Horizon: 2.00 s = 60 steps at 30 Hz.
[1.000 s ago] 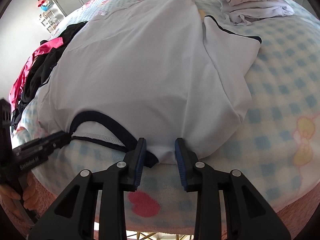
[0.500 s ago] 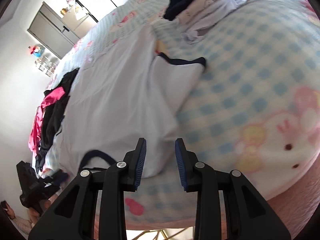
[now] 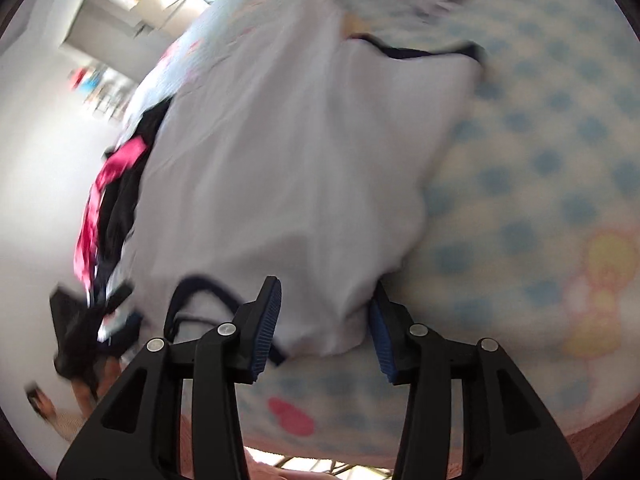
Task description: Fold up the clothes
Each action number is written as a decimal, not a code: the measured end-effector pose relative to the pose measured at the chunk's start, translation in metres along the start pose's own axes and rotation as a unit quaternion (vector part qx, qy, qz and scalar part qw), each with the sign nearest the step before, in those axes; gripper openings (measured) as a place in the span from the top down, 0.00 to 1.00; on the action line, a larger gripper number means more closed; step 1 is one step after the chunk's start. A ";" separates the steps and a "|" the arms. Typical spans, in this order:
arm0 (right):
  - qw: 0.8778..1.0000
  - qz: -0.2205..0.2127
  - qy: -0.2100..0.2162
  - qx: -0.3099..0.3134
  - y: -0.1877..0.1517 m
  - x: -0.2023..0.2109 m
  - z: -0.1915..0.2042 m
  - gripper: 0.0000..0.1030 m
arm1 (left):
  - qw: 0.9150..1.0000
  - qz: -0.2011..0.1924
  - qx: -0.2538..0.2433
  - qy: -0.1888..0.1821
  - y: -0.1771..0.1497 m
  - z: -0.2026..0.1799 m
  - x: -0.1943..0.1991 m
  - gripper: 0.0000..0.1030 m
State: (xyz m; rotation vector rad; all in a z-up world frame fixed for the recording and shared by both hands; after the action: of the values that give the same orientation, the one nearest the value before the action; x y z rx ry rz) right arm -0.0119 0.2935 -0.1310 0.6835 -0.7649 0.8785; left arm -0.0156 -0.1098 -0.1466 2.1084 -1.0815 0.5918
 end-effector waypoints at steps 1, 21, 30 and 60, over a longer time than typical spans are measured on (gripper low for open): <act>1.000 -0.005 -0.006 0.000 -0.002 -0.001 0.001 0.57 | 1.000 -0.005 0.001 0.010 -0.006 0.000 0.000 0.51; 0.990 -0.064 0.031 -0.124 0.014 0.017 -0.049 0.76 | 0.999 -0.008 0.032 -0.033 0.022 0.020 -0.008 0.60; 0.978 -0.092 0.086 -0.167 0.038 0.029 -0.060 0.53 | 0.997 -0.044 0.051 -0.029 0.044 0.031 -0.004 0.60; 0.988 -0.078 0.050 -0.123 0.046 0.011 -0.036 0.69 | 0.996 -0.077 0.056 0.003 0.008 0.029 0.046 0.65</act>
State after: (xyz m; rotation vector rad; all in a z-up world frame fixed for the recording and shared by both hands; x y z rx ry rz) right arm -0.0359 0.3483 -0.1322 0.4706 -0.7059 0.6568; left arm 0.0056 -0.1580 -0.1330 2.2608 -0.8922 0.5949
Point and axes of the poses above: each gripper's, at about its wrist camera, not at the fingertips, and x roughly against the way its jaws point, z to its left, y to its top, the point moved 1 cm from there along -x, roughly the way its jaws point, and after that the axes turned 12 degrees about -x, right-handed, at the moved point
